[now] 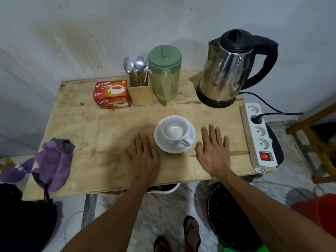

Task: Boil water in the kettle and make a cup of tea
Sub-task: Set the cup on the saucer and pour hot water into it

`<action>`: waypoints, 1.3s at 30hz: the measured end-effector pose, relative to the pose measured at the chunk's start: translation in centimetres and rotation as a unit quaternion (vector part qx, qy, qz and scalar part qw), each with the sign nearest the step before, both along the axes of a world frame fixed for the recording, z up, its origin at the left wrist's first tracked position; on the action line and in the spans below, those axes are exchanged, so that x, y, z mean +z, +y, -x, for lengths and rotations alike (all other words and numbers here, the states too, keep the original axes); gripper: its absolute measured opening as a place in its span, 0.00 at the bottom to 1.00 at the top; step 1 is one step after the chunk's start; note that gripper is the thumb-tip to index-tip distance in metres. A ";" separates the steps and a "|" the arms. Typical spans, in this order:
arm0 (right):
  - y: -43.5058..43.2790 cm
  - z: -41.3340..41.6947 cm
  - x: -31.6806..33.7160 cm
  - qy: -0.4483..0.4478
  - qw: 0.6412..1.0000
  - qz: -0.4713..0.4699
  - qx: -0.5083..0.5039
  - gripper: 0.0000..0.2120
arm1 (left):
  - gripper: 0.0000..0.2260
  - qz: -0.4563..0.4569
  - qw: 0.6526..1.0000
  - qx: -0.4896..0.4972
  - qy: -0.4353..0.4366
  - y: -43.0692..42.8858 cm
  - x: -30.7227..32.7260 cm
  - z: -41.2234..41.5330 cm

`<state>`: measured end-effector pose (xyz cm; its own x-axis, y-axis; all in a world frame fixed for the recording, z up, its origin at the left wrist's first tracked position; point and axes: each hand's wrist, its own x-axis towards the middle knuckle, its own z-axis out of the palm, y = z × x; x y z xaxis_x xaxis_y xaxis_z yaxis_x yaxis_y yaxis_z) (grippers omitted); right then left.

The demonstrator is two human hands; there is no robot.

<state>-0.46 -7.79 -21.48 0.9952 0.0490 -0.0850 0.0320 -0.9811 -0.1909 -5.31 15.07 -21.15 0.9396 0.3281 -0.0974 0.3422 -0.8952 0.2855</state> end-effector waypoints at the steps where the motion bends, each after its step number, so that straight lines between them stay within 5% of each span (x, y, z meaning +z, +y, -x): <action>1: 0.0 0.0 0.0 0.000 1.000 0.000 0.001 0.31 | 0.27 -0.004 1.000 -0.001 -0.001 0.0 0.0 0.0; 18: 0.0 0.2 0.2 0.017 1.000 0.012 0.009 0.31 | 0.28 -0.007 1.000 -0.009 -0.004 0.2 -0.4 0.1; 30: -0.5 -0.9 3.8 0.163 0.986 -0.009 0.042 0.29 | 0.24 0.132 0.984 -0.035 0.117 1.9 2.7 -1.6; 35: -1.3 -1.4 8.1 0.142 0.985 -0.076 0.057 0.25 | 0.17 0.248 0.967 0.018 0.062 0.8 5.7 -1.7; 39: -2.5 -3.1 12.5 0.030 0.993 -0.112 0.014 0.19 | 0.17 0.267 0.962 0.022 0.055 -0.4 6.6 -1.5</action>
<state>2.64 -10.24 -8.95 0.9866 0.1017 -0.1278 0.0415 -0.9128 -0.4064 -3.82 14.69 -14.53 0.9005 0.2430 -0.3605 0.4305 -0.6142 0.6613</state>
